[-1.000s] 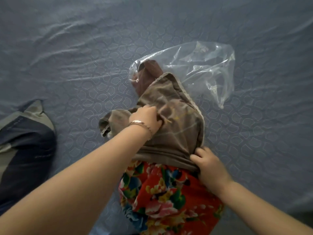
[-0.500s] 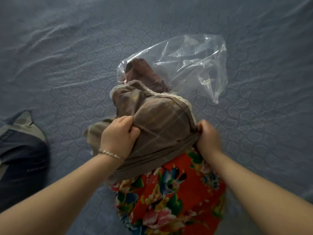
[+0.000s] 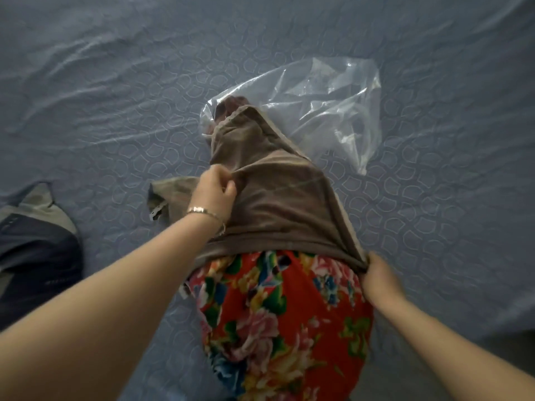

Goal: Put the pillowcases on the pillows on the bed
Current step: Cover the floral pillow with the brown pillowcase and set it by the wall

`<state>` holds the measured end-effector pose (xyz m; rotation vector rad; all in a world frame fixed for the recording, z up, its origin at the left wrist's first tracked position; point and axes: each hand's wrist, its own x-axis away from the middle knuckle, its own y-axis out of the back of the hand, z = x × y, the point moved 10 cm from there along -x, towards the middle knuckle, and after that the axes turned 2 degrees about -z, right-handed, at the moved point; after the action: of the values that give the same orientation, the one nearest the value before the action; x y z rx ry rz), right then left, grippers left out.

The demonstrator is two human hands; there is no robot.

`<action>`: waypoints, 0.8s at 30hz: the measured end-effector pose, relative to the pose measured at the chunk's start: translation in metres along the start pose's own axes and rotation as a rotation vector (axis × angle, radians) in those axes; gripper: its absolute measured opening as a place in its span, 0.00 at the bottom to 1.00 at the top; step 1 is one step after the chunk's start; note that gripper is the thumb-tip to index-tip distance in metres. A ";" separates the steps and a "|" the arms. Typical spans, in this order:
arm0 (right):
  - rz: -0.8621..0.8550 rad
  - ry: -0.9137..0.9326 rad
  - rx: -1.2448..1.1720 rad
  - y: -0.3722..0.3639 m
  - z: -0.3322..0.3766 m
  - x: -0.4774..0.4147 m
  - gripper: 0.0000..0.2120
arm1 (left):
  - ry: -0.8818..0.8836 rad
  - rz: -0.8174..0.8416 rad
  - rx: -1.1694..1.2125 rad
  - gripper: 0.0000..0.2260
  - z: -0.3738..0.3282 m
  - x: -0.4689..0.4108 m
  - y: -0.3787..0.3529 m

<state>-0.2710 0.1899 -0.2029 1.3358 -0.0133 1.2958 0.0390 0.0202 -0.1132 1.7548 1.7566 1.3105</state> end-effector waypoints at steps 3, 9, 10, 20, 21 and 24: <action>-0.247 -0.209 -0.046 0.030 0.002 0.022 0.16 | -0.131 0.082 -0.171 0.20 0.021 0.047 -0.006; 0.125 0.230 0.277 -0.041 0.114 0.137 0.44 | 0.055 0.070 -0.101 0.22 0.108 0.103 -0.004; 0.232 0.188 0.383 -0.065 0.115 0.148 0.54 | 0.050 0.077 -0.090 0.20 0.114 0.102 -0.005; -0.011 0.025 0.269 -0.097 0.119 0.118 0.36 | 0.053 0.208 0.089 0.06 0.116 0.081 -0.009; -0.005 0.001 0.112 -0.088 0.115 0.114 0.27 | 0.031 0.195 0.123 0.07 0.113 0.080 -0.005; 0.109 -0.257 -0.547 -0.066 0.092 0.113 0.08 | -0.057 0.130 0.184 0.14 0.102 0.079 0.016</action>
<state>-0.1255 0.2197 -0.1431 1.0230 -0.5858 1.0938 0.1126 0.1269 -0.1252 2.0167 1.8081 1.1666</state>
